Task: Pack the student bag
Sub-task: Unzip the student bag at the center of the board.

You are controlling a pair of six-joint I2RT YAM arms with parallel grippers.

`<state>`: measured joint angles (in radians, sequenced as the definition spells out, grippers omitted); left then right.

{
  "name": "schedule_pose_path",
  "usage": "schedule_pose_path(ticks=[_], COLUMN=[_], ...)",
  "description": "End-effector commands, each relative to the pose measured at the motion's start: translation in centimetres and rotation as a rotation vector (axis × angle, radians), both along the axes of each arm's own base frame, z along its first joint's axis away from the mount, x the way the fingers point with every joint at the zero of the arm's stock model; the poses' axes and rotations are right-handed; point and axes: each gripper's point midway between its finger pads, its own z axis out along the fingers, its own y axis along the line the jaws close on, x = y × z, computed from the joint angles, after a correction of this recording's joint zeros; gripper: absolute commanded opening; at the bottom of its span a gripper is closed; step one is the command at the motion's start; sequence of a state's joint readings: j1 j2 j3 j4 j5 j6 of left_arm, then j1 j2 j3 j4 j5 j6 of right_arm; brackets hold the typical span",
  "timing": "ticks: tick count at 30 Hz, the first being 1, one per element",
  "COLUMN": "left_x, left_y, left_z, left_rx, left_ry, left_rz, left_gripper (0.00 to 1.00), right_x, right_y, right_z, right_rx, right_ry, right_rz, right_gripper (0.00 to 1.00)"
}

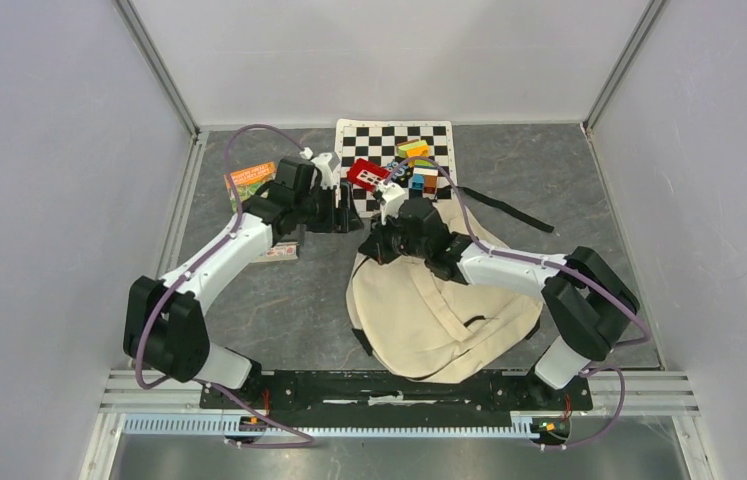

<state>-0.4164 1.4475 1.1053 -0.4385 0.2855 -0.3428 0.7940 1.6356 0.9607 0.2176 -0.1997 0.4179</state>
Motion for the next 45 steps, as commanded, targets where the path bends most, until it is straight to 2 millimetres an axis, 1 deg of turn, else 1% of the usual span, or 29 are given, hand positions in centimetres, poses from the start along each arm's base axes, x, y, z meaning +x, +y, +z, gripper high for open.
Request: schedule_pose_path(ticks=[1,3,6,11,13,16,19,20,23,25,28,32,33,34,37,39,41,43,44,45], left_x=[1.1,0.9,0.6,0.3,0.1,-0.3,-0.6,-0.8,-1.2,-1.4,-1.5,-1.9,-2.0,-2.0,-2.1,-2.3,-2.4,-2.3,-2.2,-2.0], left_y=[-1.4,-1.5,-1.7,-1.4,-1.2,-1.2,-1.4,-1.7,-1.9,-2.0,-2.4,-2.3,-2.4,-2.4,-2.7,-3.0,-3.3,-3.5,-3.6,-3.6], left_z=[0.8,0.1,-0.9,-3.4,-4.1,-4.6,-5.1,-5.2,-5.9,-6.3,-6.6,-8.2,-8.3,-8.4,-8.5,-8.2,-7.9,-7.5,-7.3,-7.1], left_rx=[-0.036,-0.032,-0.025,0.035,0.055,0.07,0.065,0.057,0.064,0.071,0.061,0.081,0.083,0.083,0.064,0.034,0.011,-0.001,-0.006,-0.011], left_ry=[-0.055,-0.03,0.014,0.107,0.137,0.161,0.187,0.2,0.232,0.247,0.263,0.316,0.325,0.33,0.339,0.346,0.342,0.333,0.326,0.315], left_rz=[-0.062,-0.072,-0.098,-0.113,-0.123,-0.142,-0.16,-0.171,-0.189,-0.195,-0.209,-0.21,-0.211,-0.207,-0.202,-0.207,-0.21,-0.205,-0.2,-0.19], left_gripper=[0.78,0.8,0.86,0.87,0.88,0.94,0.95,0.94,0.88,0.81,0.76,0.64,0.59,0.52,0.39,0.23,0.13,0.05,0.02,0.02], right_x=[-1.5,-2.0,-2.5,-3.3,-3.5,-3.5,-3.6,-3.6,-3.6,-3.7,-3.9,-3.8,-3.6,-3.4,-2.8,-2.5,-2.5,-2.6,-2.8,-3.0], right_y=[2.0,2.0,2.1,2.3,2.4,2.6,2.7,2.6,2.6,2.6,2.4,2.3,2.3,2.5,3.2,3.6,4.1,4.3,4.3,4.5], right_z=[2.5,2.6,2.8,3.4,3.3,3.2,3.1,3.0,3.1,3.3,3.3,3.4,3.6,3.9,4.3,4.4,4.3,4.0,3.8,3.9], right_rx=[0.104,0.107,0.093,0.097,0.094,0.08,0.06,0.055,0.05,0.048,0.036,0.044,0.045,0.045,0.034,0.032,0.032,0.034,0.037,0.044], right_ry=[-0.079,-0.096,-0.133,-0.162,-0.166,-0.177,-0.188,-0.191,-0.197,-0.201,-0.211,-0.229,-0.236,-0.244,-0.26,-0.262,-0.255,-0.248,-0.244,-0.245], right_rz=[0.077,0.084,0.101,0.118,0.12,0.128,0.149,0.151,0.151,0.148,0.131,0.103,0.098,0.096,0.104,0.113,0.124,0.125,0.124,0.126], right_gripper=[0.0,0.0,0.0,0.0,0.0,0.0,0.0,0.0,0.0,0.0,0.0,0.0,0.0,0.0,0.0,0.0,0.0,0.0,0.0,0.0])
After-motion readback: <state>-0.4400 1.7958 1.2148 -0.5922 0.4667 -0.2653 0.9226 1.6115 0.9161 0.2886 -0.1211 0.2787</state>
